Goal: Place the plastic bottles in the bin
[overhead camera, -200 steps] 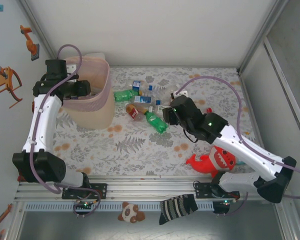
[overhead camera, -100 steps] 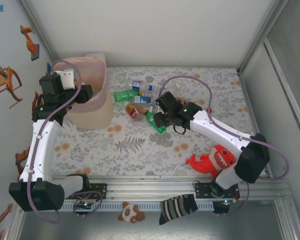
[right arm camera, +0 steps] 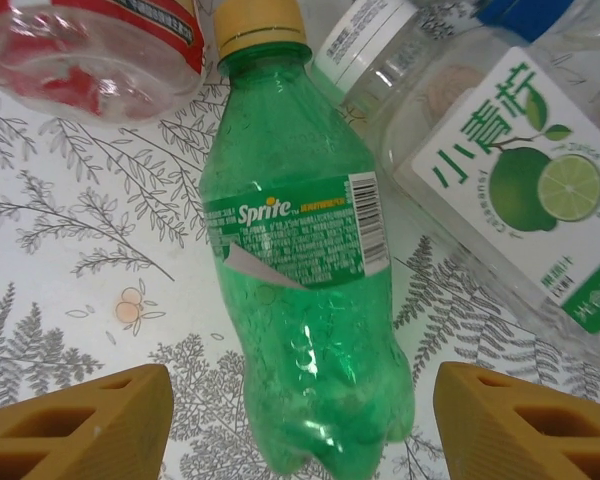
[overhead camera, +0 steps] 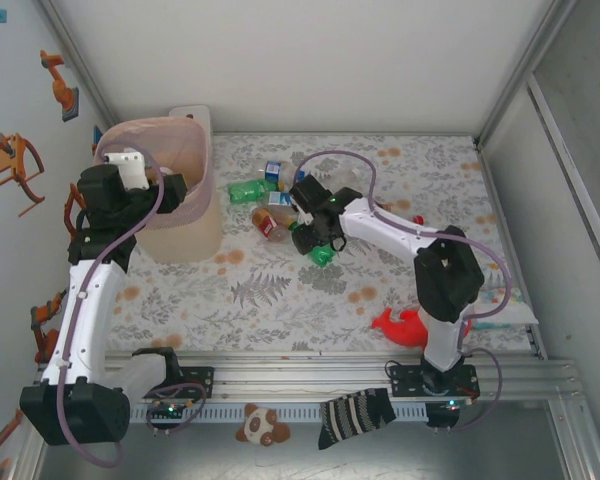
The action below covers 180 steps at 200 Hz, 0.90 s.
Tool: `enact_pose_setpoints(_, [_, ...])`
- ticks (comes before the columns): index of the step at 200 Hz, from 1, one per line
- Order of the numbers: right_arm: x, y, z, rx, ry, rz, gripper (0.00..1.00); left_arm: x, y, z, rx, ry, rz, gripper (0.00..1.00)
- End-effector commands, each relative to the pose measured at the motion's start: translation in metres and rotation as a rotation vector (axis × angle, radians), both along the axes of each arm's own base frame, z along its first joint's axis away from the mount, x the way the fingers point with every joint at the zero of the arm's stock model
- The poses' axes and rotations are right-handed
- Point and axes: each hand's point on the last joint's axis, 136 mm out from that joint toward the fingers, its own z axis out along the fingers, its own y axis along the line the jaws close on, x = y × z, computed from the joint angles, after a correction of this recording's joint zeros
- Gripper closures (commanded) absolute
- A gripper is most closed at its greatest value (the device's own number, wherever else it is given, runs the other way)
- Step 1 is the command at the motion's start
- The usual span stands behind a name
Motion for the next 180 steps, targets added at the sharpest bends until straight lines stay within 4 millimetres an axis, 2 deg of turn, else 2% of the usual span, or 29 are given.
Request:
enact_pose_setpoints(1, [0.003,-0.003,-0.009,-0.044,0.03,0.04,0.29,-0.006,0.001,0.006,-0.017,-0.022,0.005,0.36])
enact_pose_setpoints(53, [-0.002,-0.009,-0.046,-0.096,0.105,0.047,0.24,-0.005,0.002,0.008,-0.041,-0.025,-0.003,0.36])
enact_pose_setpoints(91, [-0.007,-0.013,-0.063,-0.114,0.139,0.048,0.24,-0.005,0.003,0.009,-0.056,-0.025,-0.007,0.36])
enact_pose_setpoints(143, [-0.017,-0.02,-0.075,-0.129,0.18,0.046,0.26,-0.004,0.002,0.009,-0.061,-0.022,-0.016,0.36])
enact_pose_setpoints(180, [-0.02,-0.024,-0.075,-0.137,0.185,0.041,0.31,-0.004,0.003,0.008,-0.065,-0.018,-0.014,0.36])
